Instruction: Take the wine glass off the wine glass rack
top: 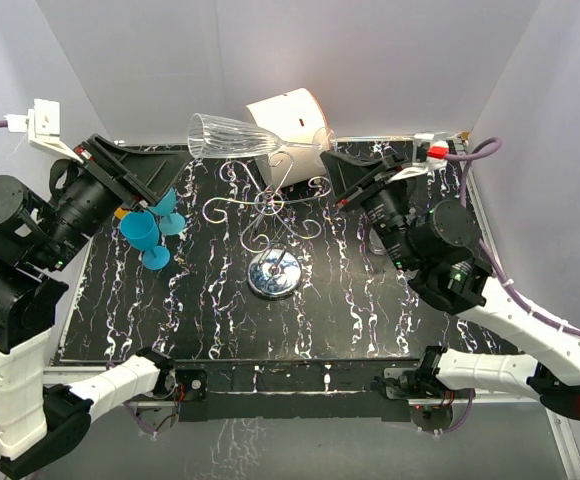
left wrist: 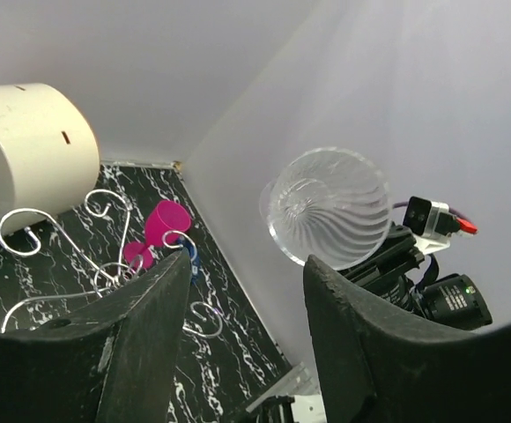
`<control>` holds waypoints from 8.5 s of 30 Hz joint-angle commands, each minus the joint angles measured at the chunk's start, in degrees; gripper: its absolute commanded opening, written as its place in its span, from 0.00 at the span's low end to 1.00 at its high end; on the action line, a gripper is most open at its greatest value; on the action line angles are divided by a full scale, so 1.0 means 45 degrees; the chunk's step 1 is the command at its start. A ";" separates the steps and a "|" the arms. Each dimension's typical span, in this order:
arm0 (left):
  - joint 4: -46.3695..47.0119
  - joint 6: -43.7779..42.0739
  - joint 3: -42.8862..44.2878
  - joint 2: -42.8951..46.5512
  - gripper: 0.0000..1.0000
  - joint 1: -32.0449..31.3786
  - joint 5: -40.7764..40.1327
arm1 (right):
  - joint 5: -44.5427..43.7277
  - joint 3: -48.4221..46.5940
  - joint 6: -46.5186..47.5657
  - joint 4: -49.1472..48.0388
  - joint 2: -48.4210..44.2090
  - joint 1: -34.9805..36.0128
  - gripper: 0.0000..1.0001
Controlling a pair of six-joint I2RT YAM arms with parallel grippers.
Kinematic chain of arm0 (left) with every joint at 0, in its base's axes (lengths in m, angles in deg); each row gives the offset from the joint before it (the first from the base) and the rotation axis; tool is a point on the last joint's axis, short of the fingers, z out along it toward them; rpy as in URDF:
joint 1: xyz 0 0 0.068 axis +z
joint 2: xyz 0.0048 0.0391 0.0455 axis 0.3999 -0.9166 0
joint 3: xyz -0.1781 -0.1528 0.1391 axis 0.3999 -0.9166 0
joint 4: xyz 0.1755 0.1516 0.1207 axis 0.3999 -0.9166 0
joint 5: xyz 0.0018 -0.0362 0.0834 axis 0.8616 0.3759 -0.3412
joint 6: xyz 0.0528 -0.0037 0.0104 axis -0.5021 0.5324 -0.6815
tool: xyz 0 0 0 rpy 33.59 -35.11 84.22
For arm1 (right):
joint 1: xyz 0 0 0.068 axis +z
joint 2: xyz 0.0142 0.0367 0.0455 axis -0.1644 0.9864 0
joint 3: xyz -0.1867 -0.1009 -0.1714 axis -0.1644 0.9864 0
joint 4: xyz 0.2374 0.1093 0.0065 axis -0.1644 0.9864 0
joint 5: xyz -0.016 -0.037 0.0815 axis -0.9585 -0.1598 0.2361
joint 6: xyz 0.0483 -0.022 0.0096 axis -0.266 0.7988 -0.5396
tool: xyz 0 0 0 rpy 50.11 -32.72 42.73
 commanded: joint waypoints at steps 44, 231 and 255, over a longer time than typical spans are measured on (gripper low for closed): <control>1.1984 0.7677 -0.7199 -0.1184 0.61 -0.0020 0.4230 | 0.2091 0.0145 -1.0323 -0.4842 0.1741 -0.0071 0.00; 0.0956 -0.3910 -0.3634 0.1702 0.99 0.0002 -0.0852 | 0.1293 -0.6933 0.1602 1.1889 0.4276 -0.5839 0.00; 0.0711 -0.4027 -0.3513 0.1723 0.99 0.0004 -0.0871 | 0.3668 -0.6740 0.1184 1.4941 0.7678 -0.6984 0.00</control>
